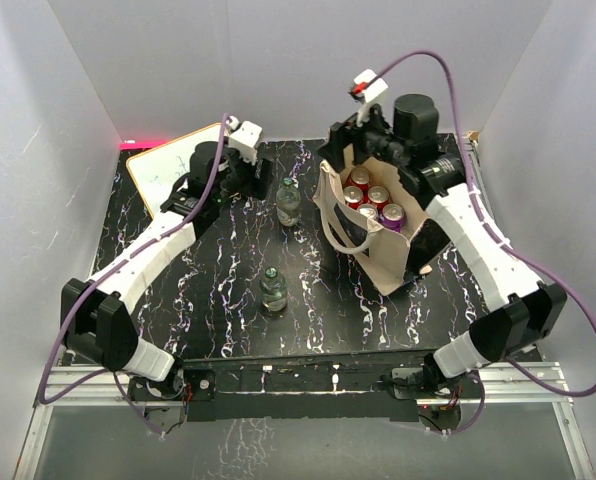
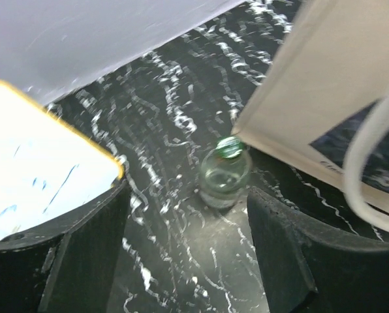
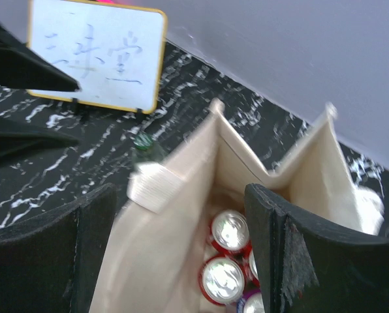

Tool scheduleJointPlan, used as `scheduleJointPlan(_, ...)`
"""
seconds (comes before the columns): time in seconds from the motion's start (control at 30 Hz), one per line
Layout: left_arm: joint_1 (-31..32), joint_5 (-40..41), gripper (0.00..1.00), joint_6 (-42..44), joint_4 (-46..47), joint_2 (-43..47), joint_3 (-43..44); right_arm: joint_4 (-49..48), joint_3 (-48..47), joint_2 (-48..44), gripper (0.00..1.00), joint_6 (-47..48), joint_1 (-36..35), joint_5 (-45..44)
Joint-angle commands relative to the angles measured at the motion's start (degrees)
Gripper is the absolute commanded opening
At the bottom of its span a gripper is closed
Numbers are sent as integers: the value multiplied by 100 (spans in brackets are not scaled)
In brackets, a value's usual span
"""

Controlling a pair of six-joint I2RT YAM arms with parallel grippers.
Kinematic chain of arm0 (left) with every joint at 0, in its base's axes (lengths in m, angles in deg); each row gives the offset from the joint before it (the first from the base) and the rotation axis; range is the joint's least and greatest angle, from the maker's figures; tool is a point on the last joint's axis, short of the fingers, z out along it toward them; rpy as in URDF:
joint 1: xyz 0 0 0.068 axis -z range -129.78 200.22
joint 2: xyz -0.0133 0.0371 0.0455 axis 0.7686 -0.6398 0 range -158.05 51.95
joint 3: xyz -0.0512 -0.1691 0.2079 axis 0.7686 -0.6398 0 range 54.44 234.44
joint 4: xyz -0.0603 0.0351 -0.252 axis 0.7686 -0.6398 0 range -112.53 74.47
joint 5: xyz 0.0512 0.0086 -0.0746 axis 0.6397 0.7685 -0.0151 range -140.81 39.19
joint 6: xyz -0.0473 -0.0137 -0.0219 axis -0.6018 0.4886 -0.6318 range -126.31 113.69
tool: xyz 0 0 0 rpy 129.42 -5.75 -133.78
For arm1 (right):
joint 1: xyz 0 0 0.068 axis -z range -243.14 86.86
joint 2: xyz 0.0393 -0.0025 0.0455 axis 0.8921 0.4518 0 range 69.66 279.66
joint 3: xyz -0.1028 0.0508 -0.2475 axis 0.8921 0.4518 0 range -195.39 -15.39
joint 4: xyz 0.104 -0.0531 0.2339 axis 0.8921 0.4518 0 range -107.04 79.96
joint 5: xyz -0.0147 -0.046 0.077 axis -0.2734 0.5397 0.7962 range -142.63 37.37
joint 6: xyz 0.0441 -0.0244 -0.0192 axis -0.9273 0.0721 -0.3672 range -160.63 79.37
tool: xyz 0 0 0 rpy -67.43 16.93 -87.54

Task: Place the beverage into the canvas bag
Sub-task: Pick up the drink from the center of the board.

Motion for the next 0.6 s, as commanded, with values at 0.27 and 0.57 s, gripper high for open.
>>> scheduleJointPlan(0.27,-951,989,78,-638,-77,943,-593,589,-2111,2082,80,102,-1190,-871)
scheduleJointPlan(0.57,-1153,805,78,-601,-106,1127,-664,1040,-3023,3322,75,145,-1483,-1413)
